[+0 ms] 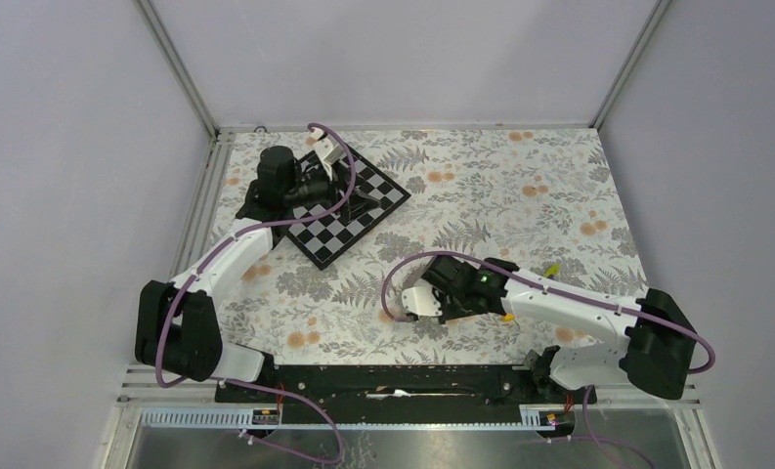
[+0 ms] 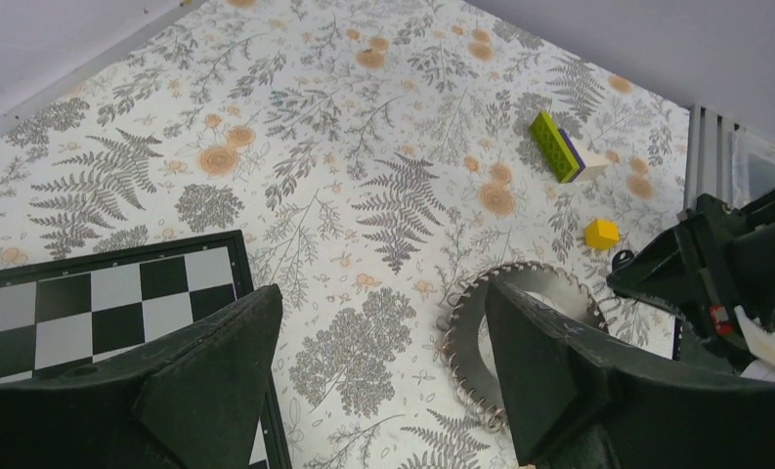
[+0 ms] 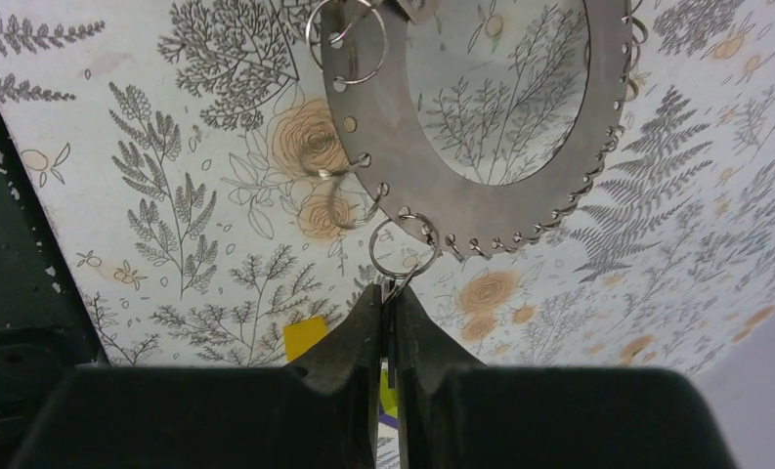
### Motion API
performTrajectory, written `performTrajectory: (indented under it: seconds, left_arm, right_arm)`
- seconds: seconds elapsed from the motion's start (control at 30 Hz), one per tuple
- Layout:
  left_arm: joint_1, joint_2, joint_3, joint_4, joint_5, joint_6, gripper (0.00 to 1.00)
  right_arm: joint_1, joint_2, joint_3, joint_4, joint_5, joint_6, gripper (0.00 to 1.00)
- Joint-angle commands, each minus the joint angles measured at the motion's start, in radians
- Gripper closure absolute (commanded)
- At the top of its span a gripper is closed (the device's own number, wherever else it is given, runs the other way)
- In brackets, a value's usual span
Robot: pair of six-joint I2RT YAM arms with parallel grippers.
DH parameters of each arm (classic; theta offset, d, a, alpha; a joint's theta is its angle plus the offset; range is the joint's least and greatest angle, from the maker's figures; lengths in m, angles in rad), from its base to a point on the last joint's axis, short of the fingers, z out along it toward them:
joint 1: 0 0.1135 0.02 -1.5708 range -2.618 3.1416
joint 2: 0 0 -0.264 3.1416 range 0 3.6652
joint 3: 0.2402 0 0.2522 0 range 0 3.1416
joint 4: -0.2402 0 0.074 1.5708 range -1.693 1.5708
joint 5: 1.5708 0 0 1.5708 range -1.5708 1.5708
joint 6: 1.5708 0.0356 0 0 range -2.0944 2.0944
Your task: Put the keys on the keyring
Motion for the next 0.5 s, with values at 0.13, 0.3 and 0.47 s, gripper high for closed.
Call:
performTrajectory:
  seconds: [0.13, 0.3, 0.47]
  left_arm:
    - [0.002, 0.002, 0.041, -0.039, -0.007, 0.086, 0.18]
    - [0.002, 0.001, 0.038, -0.039, -0.008, 0.089, 0.18]
    - [0.002, -0.004, 0.04, -0.052, -0.002, 0.095, 0.18]
  right_arm:
    - [-0.044, -0.087, -0.093, 0.029, 0.019, 0.037, 1.0]
    - [-0.109, -0.07, -0.151, 0.046, 0.008, 0.011, 1.0]
    - [-0.151, -0.038, -0.186, 0.043, 0.012, 0.003, 1.0]
